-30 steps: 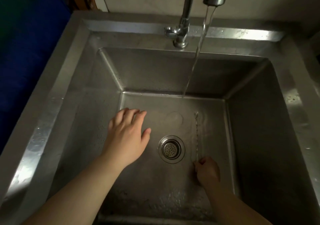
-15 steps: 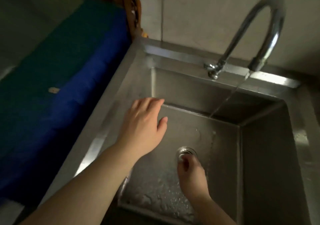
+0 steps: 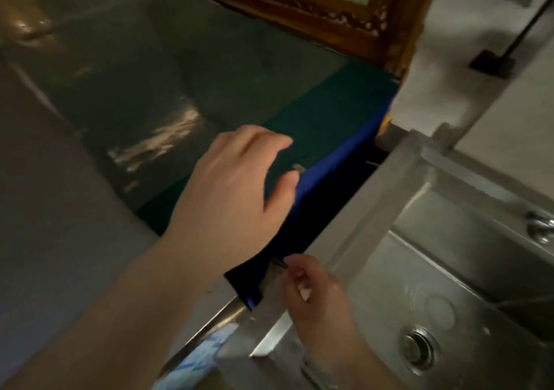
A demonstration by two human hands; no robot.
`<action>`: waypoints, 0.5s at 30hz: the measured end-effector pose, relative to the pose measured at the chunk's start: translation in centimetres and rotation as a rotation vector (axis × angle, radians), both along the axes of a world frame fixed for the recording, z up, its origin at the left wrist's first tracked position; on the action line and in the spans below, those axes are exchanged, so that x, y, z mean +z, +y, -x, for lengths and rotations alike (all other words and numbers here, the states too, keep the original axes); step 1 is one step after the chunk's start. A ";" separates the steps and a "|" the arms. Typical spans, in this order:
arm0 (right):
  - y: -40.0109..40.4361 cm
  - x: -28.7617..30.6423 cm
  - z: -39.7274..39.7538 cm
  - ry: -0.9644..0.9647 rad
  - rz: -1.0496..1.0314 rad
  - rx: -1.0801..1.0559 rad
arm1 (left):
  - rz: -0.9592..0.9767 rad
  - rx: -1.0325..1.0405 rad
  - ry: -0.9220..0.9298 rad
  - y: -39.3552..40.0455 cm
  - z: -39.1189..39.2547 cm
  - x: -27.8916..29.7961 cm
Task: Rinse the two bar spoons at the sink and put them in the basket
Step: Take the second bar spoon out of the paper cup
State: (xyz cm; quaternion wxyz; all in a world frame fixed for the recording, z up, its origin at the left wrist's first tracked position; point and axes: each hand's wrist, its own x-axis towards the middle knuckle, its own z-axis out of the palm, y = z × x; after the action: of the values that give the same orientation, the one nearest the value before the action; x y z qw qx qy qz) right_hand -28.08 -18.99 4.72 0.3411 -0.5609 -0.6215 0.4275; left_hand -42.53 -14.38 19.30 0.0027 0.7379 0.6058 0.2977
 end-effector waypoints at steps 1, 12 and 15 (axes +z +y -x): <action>0.0 0.2 1.2 0.022 0.007 0.033 | 0.004 0.046 -0.007 -0.7 1.7 0.1; 1.6 2.9 10.2 0.228 0.346 0.214 | 0.222 0.413 -0.380 -9.4 13.6 -10.2; 2.0 3.2 11.3 0.156 0.321 0.196 | 0.351 0.455 -0.486 -11.3 13.8 -13.5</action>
State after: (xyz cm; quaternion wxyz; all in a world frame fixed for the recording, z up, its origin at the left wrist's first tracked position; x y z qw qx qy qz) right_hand -39.43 -17.00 7.96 0.2514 -0.5099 -0.5689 0.5943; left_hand -56.37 -25.66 5.80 0.2066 0.4805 0.7778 0.3486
